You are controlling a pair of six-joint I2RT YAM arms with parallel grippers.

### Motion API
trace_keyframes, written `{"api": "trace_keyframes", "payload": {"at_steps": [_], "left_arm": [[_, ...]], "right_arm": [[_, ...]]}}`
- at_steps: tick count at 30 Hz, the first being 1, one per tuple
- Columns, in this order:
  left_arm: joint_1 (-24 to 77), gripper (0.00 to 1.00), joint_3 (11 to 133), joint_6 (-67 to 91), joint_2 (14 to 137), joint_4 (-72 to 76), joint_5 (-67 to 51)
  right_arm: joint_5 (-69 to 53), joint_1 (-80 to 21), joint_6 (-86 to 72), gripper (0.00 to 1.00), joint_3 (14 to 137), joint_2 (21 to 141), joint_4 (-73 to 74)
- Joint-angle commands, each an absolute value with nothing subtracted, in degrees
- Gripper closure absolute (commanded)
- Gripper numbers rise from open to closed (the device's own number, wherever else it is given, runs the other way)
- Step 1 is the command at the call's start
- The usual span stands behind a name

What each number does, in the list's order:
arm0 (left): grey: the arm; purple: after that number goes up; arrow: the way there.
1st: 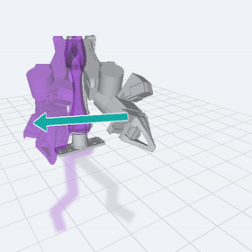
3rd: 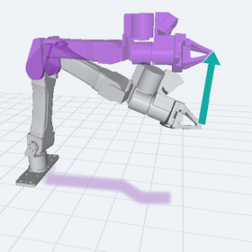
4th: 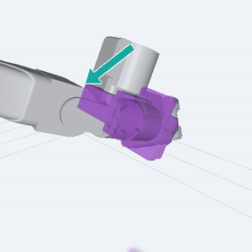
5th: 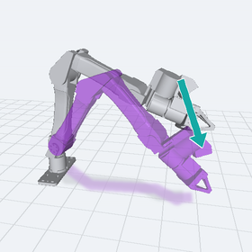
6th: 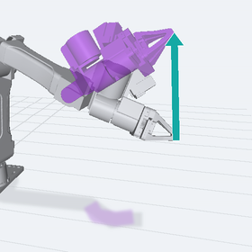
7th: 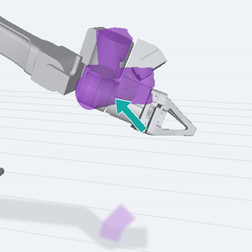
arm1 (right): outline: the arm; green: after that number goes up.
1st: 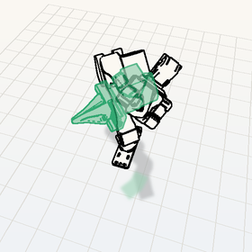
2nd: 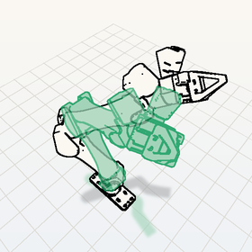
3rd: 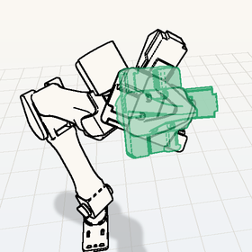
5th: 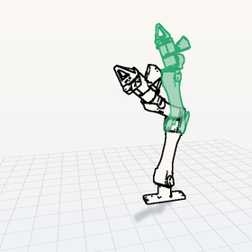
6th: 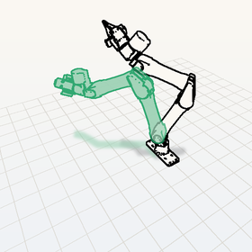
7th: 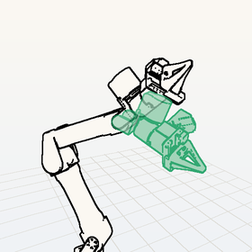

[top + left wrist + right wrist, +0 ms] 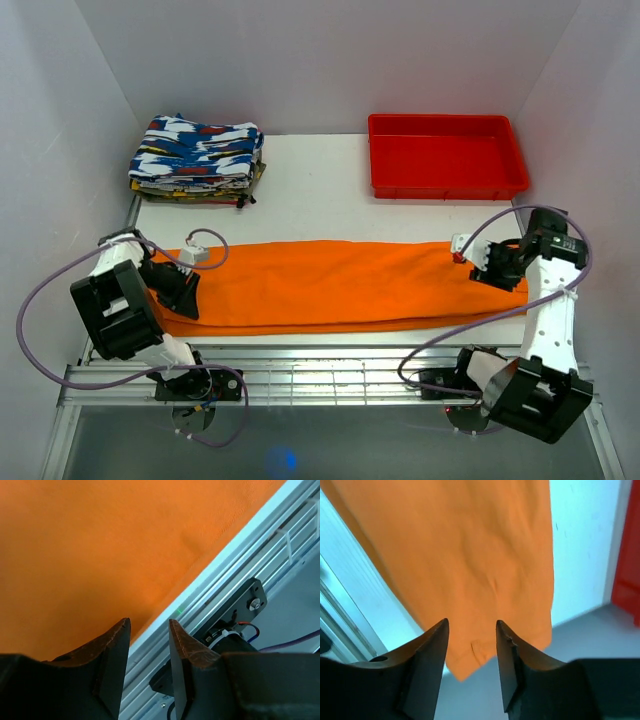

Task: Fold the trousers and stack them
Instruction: Fold the trousers

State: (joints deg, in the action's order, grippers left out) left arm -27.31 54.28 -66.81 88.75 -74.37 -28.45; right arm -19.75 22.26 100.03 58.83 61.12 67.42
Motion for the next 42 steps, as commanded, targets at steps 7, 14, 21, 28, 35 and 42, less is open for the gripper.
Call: {"api": "trace_keyframes", "payload": {"at_steps": [7,14,21,28,35,42], "left_arm": [[-26.63,0.59,45.26,-60.83,86.66,-64.16,-21.70],[-26.63,0.60,52.46,-53.19,94.91,-60.04,-21.80],[-26.54,0.61,63.18,-46.77,105.46,-56.78,-21.97],[-26.46,0.55,73.03,-47.45,107.41,-61.86,-24.52],[-28.91,0.44,77.52,-52.64,97.48,-72.23,-28.55],[-36.38,0.41,76.82,-57.65,95.36,-75.67,-29.61]], "right_arm": [[-21.62,0.01,72.43,0.66,51.50,69.68,61.35],[-18.29,-10.27,68.74,0.67,48.53,74.00,58.99],[-11.25,-12.74,60.04,0.71,46.57,85.85,46.86],[-12.73,-12.74,56.43,0.72,58.69,92.37,48.58],[-21.62,-19.06,55.29,0.69,66.80,84.83,56.77],[-19.17,-34.61,49.66,0.62,62.67,81.20,53.71]]}}
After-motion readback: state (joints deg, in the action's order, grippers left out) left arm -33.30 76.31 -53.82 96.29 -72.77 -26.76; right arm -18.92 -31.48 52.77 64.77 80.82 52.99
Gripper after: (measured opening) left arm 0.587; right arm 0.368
